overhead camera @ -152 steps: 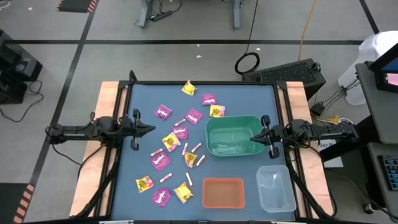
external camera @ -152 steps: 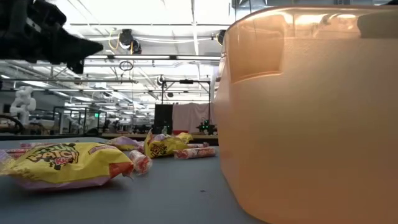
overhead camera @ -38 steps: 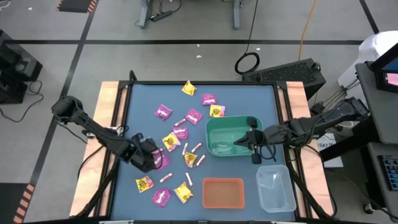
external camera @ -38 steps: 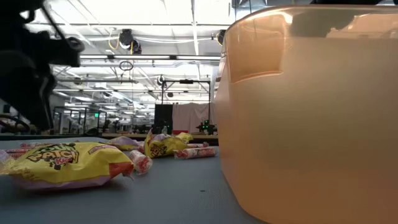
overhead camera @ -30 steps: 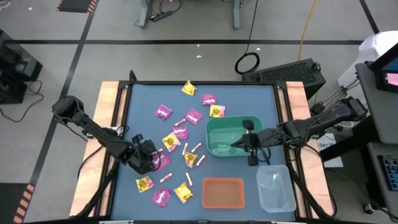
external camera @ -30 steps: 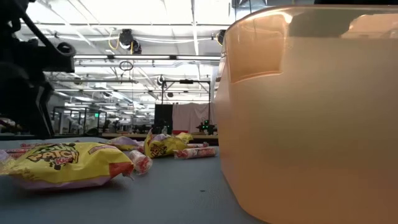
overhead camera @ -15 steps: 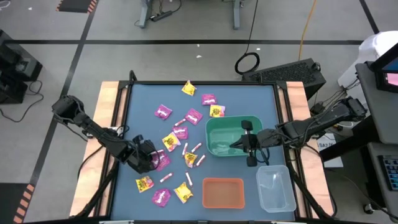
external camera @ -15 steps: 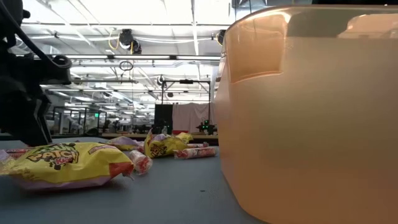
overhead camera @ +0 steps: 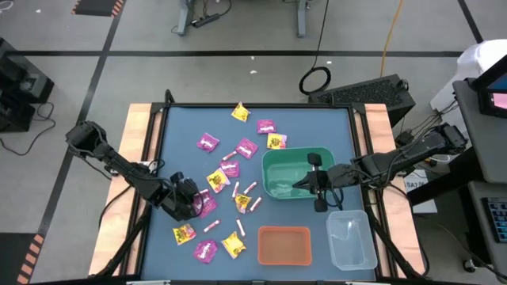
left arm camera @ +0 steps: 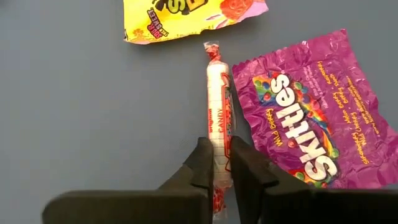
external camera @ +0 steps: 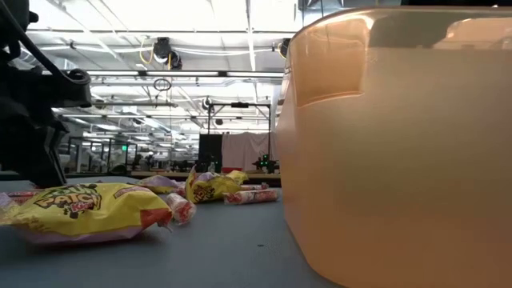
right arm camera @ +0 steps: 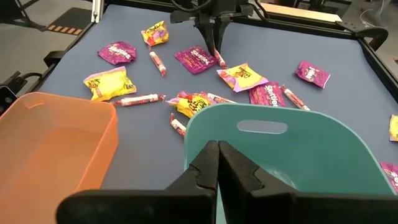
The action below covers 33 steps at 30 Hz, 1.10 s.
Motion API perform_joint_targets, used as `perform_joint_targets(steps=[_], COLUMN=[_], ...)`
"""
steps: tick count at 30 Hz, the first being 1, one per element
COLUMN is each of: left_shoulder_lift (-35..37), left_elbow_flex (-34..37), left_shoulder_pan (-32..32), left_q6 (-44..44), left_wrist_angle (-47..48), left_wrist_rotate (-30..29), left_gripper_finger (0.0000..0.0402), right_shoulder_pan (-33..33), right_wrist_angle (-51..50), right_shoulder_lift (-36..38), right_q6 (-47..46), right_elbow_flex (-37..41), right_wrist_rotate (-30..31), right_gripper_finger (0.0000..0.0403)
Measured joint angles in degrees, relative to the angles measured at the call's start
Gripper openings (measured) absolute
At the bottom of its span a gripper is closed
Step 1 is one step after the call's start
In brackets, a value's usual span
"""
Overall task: Sort candy
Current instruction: Put the white candy into the orange bin
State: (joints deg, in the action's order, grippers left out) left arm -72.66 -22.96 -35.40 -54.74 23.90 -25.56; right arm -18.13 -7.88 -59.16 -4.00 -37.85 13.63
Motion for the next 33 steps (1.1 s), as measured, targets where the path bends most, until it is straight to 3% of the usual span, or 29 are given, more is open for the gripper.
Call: perform_joint_targets(steps=[7,17,24,29,33], left_shoulder_lift=[-0.2,1.3,4.0,4.4,4.4], left_elbow_flex=[-2.2,-10.7,-19.3,-23.2,-24.0], left_shoulder_pan=[0.1,3.2,6.1,7.0,7.2], left_q6=[1.4,12.4,28.8,46.9,58.9], left_wrist_angle=[1.7,7.3,4.3,-8.1,-17.5], left_wrist_rotate=[-1.7,-10.7,-16.5,-16.7,-14.7], left_gripper_finger=[0.0048,0.0054,0.0055,0.0056,0.0056], right_shoulder_pan=[0.0,0.0,-0.7,-1.1,-1.6], right_wrist_angle=[0.8,10.4,15.5,26.7,33.7], right_shoulder_lift=[0.0,0.0,-5.2,-12.9,-17.9], right_q6=[-2.6,-2.4,-1.9,2.3,3.6], right_elbow_flex=[0.0,0.0,0.0,0.0,-1.2], right_wrist_rotate=[0.0,-0.2,-0.2,-0.1,4.0], right_gripper_finger=[0.0000,0.0000,0.0000,0.0007,0.0042])
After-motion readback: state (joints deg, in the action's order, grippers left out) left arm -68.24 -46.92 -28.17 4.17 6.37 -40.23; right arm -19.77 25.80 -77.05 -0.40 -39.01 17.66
